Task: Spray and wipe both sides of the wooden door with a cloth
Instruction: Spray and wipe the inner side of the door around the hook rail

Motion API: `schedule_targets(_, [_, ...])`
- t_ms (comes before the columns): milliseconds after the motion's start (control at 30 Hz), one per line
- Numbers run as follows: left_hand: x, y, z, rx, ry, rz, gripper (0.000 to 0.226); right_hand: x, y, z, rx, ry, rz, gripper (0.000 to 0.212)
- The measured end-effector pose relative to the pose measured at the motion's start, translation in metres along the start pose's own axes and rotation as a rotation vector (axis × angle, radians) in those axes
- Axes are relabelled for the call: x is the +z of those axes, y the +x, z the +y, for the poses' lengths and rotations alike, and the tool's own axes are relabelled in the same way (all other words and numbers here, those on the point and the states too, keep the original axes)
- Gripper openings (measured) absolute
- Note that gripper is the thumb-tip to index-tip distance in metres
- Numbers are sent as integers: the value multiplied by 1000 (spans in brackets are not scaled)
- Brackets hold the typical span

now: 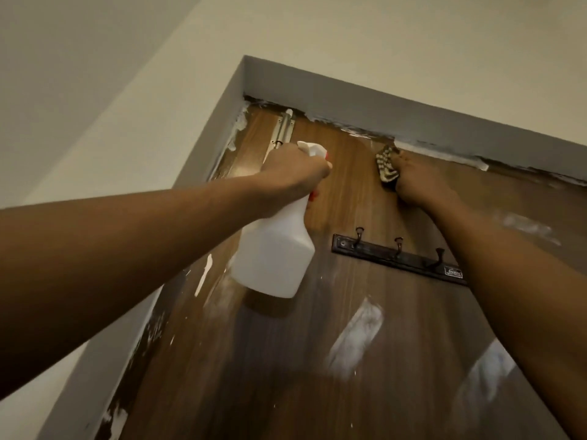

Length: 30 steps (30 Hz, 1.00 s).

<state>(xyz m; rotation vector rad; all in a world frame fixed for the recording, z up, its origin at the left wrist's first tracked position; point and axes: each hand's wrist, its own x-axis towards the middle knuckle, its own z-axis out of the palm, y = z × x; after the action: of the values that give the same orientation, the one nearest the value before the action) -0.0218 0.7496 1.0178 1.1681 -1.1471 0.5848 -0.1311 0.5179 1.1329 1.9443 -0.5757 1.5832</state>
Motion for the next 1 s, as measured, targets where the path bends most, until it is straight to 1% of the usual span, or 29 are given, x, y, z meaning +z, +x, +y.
schedule_targets(100, [14,3,6,8,13,10,30,-5,33,-16,-45,66,21,64])
schedule_targets(200, [36,7,12,3,16,23,32,-2,52,-35,-120,98,-2,66])
schedule_targets(300, [55,8,19,-7,16,31,37,2,33,-38,-259,93,25,62])
schedule_targets(367, [66,7,23,-17,17,37,40,5,13,-20,-321,63,33,60])
schedule_targets(400, [72,5,25,-12,19,31,39,6,5,-4,-316,56,31,60])
schedule_targets(467, [83,1,28,8,17,16,31,3,-5,36,-245,95,29,60])
schedule_targets(533, [94,-2,29,6,-14,-2,20,2,-2,78,-131,113,18,51])
schedule_targets(567, [99,-3,29,-1,-22,-10,18,0,3,91,-71,102,19,46])
schedule_targets(633, [108,-3,31,-9,-11,-15,21,-1,19,96,-8,48,28,43])
schedule_targets(733, [121,0,39,-6,18,-12,20,-5,35,70,-37,75,-7,52])
schedule_targets(800, [127,2,47,9,17,-8,19,-6,37,56,-91,77,-32,57])
schedule_targets(833, [130,4,50,16,17,-2,22,-6,31,54,-128,66,-36,59])
schedule_targets(900, [133,6,56,26,28,8,28,-2,8,62,-192,54,-55,64])
schedule_targets(967, [134,4,62,31,14,14,22,2,-16,81,-216,45,-91,65])
schedule_targets(1000, [134,2,63,31,-5,10,19,2,-26,94,-205,49,-97,62])
